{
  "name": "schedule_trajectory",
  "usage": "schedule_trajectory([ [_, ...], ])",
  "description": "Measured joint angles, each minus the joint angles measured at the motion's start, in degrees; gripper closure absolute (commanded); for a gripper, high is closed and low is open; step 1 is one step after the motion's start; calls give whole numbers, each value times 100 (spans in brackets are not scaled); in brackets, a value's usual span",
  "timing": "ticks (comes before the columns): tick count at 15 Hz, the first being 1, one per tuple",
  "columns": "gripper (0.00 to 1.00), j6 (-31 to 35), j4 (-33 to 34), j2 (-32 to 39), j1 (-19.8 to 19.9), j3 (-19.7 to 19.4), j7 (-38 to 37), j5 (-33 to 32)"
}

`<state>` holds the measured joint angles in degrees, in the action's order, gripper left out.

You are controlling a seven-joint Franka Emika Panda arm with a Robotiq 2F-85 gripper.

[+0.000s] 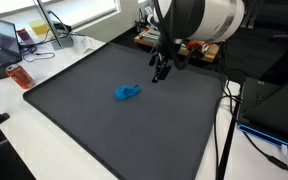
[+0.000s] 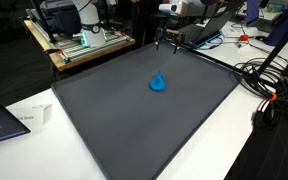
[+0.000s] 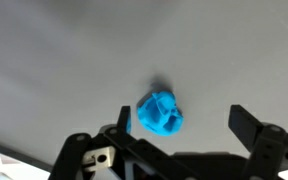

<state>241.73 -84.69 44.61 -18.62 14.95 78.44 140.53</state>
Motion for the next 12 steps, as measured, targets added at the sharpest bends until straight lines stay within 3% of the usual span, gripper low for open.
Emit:
schedule_trajectory([
  [3,0,2,149,127,-345,-450,-203,321],
  [9,0,-24,206,341,-421,-442,-1099,314],
  [12,0,-24,338,377,-683,-689,-1579,309],
])
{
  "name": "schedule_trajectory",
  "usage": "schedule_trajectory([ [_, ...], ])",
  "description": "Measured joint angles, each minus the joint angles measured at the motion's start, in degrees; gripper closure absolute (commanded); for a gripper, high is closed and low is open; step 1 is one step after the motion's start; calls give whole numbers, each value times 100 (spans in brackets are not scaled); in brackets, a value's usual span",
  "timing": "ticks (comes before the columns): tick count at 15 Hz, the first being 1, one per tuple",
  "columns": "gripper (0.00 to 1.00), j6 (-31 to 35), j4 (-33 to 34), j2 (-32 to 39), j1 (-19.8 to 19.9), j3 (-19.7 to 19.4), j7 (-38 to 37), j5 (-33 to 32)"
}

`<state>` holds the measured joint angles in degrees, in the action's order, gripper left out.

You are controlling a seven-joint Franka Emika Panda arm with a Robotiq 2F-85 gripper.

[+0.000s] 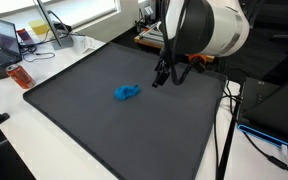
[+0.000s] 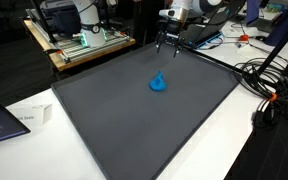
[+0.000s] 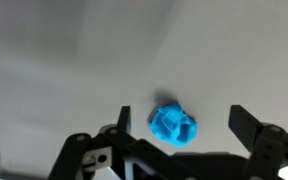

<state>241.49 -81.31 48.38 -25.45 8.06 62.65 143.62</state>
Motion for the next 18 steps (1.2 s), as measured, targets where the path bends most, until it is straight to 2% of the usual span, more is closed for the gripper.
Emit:
schedule_trajectory([
  [6,0,0,430,120,-990,-1057,-547,-1],
  [9,0,0,521,319,-1312,-1434,-721,-1],
  [13,0,0,551,598,-1502,-1769,-830,-12],
  [18,0,0,665,682,-1536,-1822,-628,-12],
])
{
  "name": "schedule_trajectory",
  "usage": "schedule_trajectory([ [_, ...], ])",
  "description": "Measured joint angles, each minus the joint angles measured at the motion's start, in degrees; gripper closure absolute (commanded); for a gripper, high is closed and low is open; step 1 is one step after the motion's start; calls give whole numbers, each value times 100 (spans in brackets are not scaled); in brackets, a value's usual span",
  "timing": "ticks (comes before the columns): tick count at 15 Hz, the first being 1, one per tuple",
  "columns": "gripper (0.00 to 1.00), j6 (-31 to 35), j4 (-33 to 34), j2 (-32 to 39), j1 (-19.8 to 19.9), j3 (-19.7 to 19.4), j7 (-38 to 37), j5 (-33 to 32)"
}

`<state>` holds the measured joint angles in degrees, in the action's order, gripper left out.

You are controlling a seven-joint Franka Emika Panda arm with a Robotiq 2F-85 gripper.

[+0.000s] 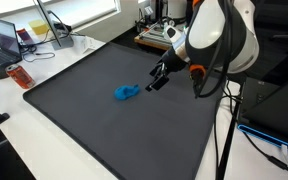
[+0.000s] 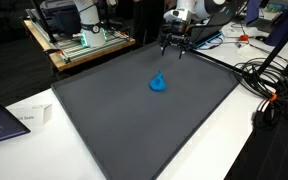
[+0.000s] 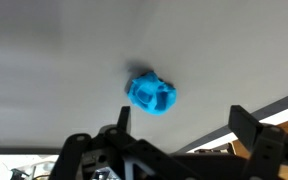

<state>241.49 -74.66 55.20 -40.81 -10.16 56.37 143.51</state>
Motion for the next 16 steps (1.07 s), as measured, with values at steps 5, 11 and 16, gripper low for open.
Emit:
schedule_trajectory([
  [5,0,-4,-5,0,21,-4,31,0],
  [11,0,10,-65,-54,271,-4,612,3],
  [16,0,10,-254,-302,521,94,1296,4],
])
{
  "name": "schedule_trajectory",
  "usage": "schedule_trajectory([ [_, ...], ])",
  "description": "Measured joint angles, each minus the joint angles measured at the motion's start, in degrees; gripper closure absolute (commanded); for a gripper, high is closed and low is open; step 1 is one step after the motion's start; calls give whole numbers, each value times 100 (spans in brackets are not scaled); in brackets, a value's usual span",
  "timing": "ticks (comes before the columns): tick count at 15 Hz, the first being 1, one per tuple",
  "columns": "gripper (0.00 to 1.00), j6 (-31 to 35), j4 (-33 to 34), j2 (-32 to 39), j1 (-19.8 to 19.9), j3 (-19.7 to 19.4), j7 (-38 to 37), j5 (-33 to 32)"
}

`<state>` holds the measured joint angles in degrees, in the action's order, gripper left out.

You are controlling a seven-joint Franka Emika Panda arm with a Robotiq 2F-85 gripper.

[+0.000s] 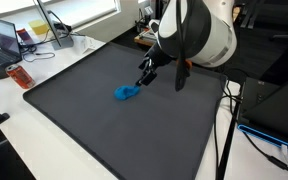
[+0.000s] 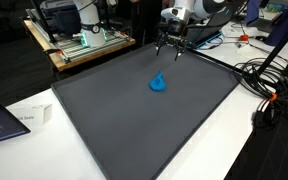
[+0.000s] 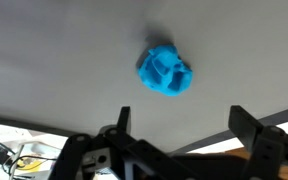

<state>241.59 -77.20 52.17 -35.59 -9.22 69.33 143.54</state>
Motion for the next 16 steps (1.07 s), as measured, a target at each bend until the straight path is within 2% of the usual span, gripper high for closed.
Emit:
schedule_trajectory([
  [8,0,0,-124,-547,931,846,1512,0],
  [16,0,0,-270,-763,2149,1899,2934,0],
])
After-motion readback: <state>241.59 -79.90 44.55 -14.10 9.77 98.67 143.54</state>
